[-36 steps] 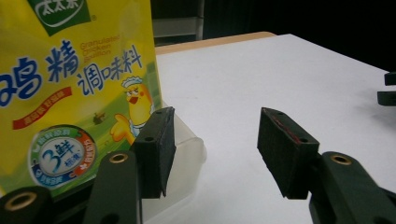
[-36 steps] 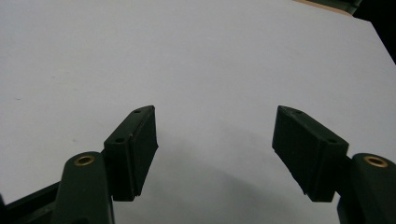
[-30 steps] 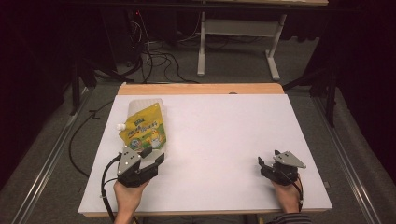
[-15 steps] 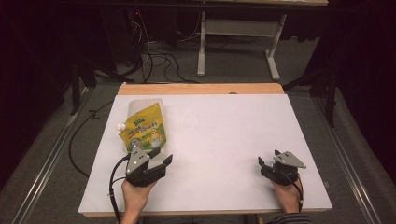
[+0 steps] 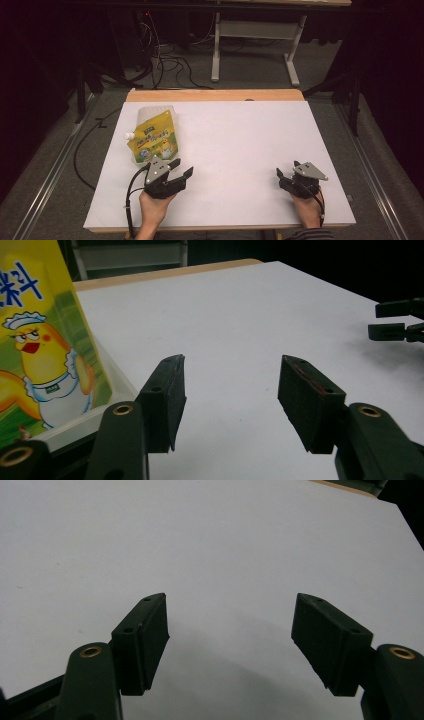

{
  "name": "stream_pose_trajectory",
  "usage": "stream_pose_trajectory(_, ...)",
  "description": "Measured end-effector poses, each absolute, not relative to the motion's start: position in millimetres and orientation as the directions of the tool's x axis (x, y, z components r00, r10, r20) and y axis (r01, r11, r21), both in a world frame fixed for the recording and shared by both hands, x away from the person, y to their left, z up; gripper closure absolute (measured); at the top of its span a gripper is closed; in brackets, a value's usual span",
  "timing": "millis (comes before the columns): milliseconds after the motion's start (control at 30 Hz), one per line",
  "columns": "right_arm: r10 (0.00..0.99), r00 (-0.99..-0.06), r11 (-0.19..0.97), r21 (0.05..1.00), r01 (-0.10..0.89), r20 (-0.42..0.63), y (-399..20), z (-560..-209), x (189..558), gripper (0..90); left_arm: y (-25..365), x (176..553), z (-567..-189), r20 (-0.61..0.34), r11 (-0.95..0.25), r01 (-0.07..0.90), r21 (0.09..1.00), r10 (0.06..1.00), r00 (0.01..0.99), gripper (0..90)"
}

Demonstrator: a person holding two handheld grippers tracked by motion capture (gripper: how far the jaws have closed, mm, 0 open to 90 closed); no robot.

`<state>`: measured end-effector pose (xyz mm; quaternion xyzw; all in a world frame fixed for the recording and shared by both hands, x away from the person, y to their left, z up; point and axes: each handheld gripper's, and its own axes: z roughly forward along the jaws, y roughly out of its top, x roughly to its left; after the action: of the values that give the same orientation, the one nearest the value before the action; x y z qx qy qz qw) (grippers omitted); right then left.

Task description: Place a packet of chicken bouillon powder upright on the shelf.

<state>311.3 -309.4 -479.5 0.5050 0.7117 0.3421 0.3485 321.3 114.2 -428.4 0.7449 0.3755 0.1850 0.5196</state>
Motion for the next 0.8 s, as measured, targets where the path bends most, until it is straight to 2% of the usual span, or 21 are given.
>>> stream_pose_trajectory(800, 0.956, -0.248, 0.26, 0.835, 0.484, -0.154, -309, -479, 311, 31.3, 98, 335, -440, -0.117, -0.197, 0.388, 0.9, 0.749, 0.652, 44.6)
